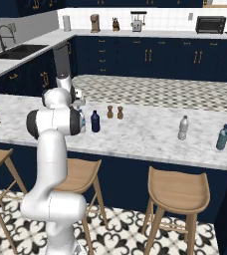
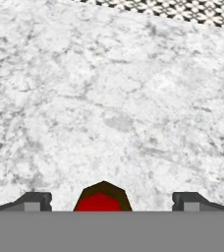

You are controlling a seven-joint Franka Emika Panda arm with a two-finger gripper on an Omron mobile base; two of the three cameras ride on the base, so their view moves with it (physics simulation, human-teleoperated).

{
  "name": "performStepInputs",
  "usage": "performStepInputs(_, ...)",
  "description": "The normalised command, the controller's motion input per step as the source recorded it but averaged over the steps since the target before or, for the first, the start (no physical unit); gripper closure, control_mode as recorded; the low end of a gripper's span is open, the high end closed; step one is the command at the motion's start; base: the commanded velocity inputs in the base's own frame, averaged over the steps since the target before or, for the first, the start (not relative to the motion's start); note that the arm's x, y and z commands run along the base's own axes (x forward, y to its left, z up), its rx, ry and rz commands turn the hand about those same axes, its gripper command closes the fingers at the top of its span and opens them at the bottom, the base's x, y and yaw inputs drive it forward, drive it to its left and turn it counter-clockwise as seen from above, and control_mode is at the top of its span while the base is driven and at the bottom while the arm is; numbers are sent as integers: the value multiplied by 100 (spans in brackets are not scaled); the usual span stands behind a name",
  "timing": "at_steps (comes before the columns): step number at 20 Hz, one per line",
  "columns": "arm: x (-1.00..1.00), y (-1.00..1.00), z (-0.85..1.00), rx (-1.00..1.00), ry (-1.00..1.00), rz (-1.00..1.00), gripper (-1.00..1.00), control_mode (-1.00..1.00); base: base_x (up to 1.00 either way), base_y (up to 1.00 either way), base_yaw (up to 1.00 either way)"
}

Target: Move the plastic bottles in the middle to the plastics group, and the glass bottles in the middle to the glass group.

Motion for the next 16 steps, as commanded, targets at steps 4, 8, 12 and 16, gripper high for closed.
performStepInputs(4, 0, 0, 0, 0, 0, 0, 100, -100, 0, 0, 0)
performStepInputs(8, -1, 0, 0, 0, 0, 0, 100, -100, 0, 0, 0)
performStepInputs(12, -5, 2, 1, 0, -1, 0, 100, -100, 0, 0, 0)
performStepInputs(16, -21, 40, 38, 2, -1, 6, 100, -100, 0, 0, 0)
